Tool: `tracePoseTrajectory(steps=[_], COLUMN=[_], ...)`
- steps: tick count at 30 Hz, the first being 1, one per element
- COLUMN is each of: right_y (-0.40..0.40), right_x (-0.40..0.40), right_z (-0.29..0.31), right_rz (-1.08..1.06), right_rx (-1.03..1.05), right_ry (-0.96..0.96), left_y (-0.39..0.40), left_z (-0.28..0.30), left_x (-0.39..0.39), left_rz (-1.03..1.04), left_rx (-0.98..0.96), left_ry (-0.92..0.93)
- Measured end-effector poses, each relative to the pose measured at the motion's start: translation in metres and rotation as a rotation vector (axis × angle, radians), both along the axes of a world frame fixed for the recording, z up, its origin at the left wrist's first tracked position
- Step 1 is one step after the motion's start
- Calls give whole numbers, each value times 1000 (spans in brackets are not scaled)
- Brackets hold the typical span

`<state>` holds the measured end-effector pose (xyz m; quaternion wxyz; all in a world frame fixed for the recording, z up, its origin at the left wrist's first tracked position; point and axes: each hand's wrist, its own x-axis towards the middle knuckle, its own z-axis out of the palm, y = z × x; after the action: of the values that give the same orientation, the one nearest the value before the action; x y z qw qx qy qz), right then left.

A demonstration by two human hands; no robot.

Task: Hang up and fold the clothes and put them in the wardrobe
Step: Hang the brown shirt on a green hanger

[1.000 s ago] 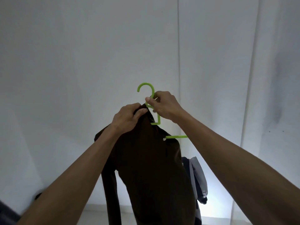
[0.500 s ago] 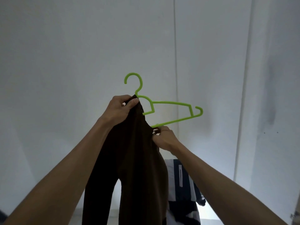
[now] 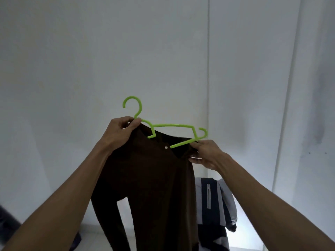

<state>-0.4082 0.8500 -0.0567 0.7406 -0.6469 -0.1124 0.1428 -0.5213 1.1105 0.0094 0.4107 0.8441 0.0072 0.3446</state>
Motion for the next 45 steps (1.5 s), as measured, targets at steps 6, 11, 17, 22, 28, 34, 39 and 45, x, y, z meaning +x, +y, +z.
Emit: tracePoseTrajectory(steps=[6, 11, 17, 22, 28, 34, 39, 45], right_y=[-10, -11, -41, -62, -74, -38, -22, -49], right_x=[-2, -1, 12, 20, 28, 7, -9, 20], right_z=[18, 30, 41, 59, 77, 82, 87, 76], right_rz=[-15, -147, -195, -169, -167, -119, 131, 56], right_rx=[-42, -155, -185, -282, -681, -1019, -816, -1033], right_ry=[-24, -94, -117, -145, -348, -668, -590, -785], left_y=[11, -19, -15, -12, -18, -29, -49, -32], left_z=[-33, -48, -58, -58, -61, -66, -45, -31], left_x=[5, 19, 26, 32, 37, 64, 70, 64], left_rz=[-155, -261, -379, -385, -377, -125, -147, -222], left_rx=[-135, -405, -495, -394, -200, 278, 258, 193], left_ry=[112, 205, 272, 355, 352, 167, 104, 118])
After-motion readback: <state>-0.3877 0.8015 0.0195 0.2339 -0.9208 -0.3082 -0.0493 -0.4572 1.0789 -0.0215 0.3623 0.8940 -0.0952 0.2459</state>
